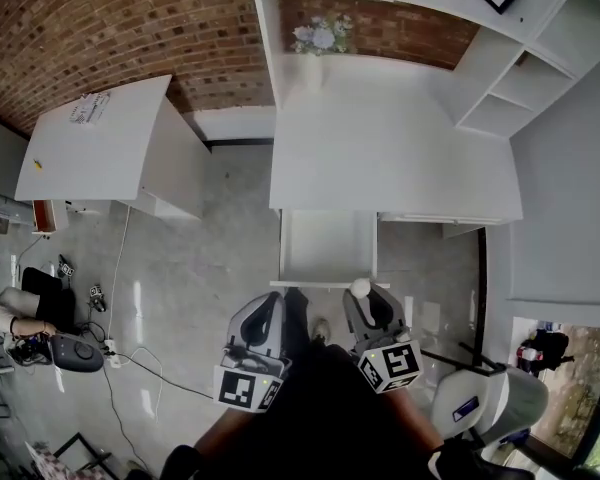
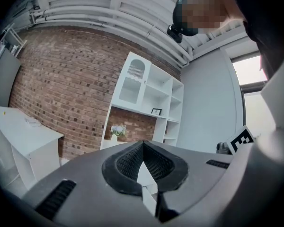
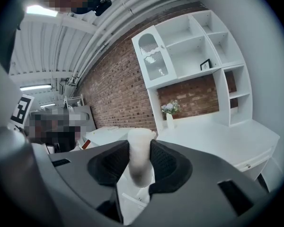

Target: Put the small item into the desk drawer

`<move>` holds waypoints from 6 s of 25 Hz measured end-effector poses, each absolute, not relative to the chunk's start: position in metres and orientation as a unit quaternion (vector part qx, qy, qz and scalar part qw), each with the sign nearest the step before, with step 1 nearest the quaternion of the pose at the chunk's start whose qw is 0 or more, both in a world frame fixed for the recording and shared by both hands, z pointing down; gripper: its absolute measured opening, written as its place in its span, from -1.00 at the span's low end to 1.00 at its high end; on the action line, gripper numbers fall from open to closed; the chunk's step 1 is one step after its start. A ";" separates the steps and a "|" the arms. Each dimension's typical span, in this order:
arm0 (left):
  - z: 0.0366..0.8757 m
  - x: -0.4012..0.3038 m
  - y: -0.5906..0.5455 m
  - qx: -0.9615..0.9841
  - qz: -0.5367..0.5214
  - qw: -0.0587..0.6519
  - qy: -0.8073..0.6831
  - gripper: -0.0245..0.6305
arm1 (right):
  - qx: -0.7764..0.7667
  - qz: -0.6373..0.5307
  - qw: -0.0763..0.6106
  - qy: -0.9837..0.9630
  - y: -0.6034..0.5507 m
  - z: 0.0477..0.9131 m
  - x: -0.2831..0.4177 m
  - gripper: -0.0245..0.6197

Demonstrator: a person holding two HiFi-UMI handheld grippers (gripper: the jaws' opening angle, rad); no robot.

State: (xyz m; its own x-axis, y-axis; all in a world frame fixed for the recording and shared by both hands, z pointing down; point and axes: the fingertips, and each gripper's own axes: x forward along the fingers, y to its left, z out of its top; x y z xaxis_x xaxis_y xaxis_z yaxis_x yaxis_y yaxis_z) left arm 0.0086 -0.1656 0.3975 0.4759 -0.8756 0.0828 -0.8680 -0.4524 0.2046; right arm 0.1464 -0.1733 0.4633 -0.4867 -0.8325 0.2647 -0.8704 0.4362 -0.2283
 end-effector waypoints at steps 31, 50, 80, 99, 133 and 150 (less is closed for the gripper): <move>0.454 0.006 -0.312 0.854 -0.005 0.188 -0.486 -0.85 | 0.479 0.321 0.269 -0.771 -0.330 0.771 0.128 -0.47; 0.496 0.011 -0.348 0.844 0.021 0.227 -0.486 -0.85 | 0.478 0.407 0.333 -0.704 -0.344 0.932 0.145 -0.47; 0.532 -0.003 -0.363 0.834 0.036 0.259 -0.486 -0.85 | 0.477 0.465 0.386 -0.638 -0.333 0.999 0.151 -0.42; 0.485 -0.005 -0.308 0.848 0.013 0.208 -0.487 -0.85 | 0.501 0.439 0.354 -0.657 -0.322 0.915 0.160 -0.55; 0.385 -0.016 -0.101 0.864 -0.044 0.103 -0.491 -0.85 | 0.547 0.146 0.018 -0.824 -0.107 0.420 0.142 -0.88; 0.385 -0.040 -0.097 0.874 -0.059 0.107 -0.470 -0.85 | 0.553 0.122 0.009 -0.824 -0.086 0.395 0.102 -0.88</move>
